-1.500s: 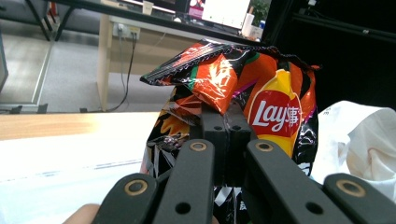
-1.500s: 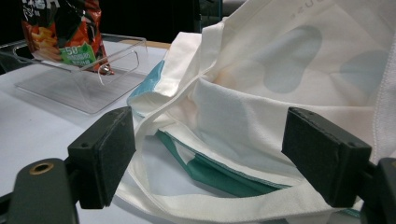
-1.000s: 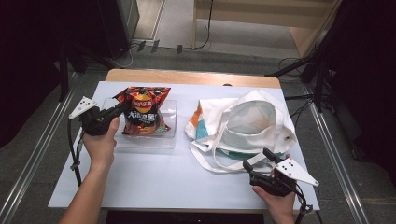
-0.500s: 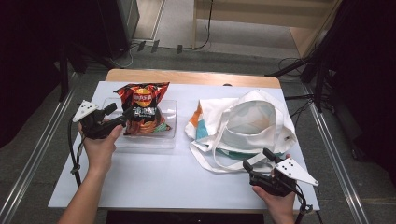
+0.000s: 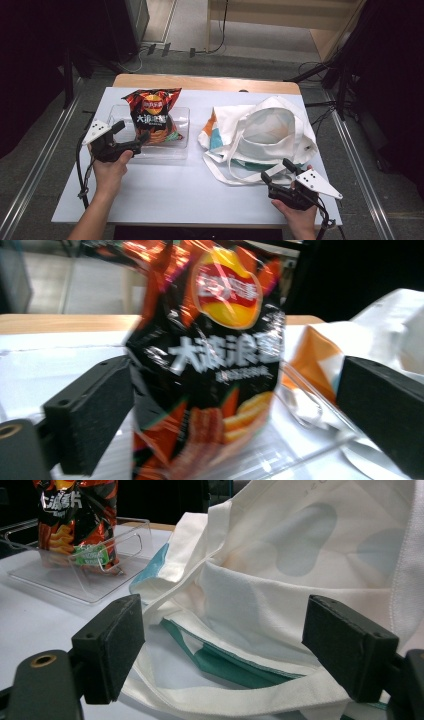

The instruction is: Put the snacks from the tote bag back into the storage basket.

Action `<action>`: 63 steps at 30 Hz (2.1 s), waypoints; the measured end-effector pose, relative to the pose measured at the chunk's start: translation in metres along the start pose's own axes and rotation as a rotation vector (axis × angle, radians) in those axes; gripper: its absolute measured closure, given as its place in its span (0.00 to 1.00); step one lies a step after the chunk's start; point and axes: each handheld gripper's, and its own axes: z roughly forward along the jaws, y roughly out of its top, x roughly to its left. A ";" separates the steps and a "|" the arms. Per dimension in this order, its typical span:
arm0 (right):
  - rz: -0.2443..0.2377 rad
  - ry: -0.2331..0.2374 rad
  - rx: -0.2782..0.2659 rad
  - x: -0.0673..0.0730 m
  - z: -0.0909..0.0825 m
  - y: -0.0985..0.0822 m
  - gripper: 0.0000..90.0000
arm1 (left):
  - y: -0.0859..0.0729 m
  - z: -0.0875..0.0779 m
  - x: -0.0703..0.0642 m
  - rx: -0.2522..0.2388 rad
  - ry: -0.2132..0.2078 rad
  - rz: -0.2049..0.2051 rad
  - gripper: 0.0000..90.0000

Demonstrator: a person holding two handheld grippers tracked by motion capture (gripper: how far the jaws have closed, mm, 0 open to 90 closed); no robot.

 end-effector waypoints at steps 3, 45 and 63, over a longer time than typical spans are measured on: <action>0.005 -0.001 -0.002 -0.001 -0.001 0.000 0.19 | -0.003 -0.004 -0.003 -0.004 -0.001 0.017 0.01; 0.069 -0.060 -0.005 -0.037 -0.020 -0.014 0.18 | -0.060 -0.070 0.008 0.040 0.038 0.030 0.01; 0.080 -0.084 0.001 -0.045 -0.022 -0.018 0.18 | -0.067 -0.068 0.014 0.081 0.067 0.048 0.01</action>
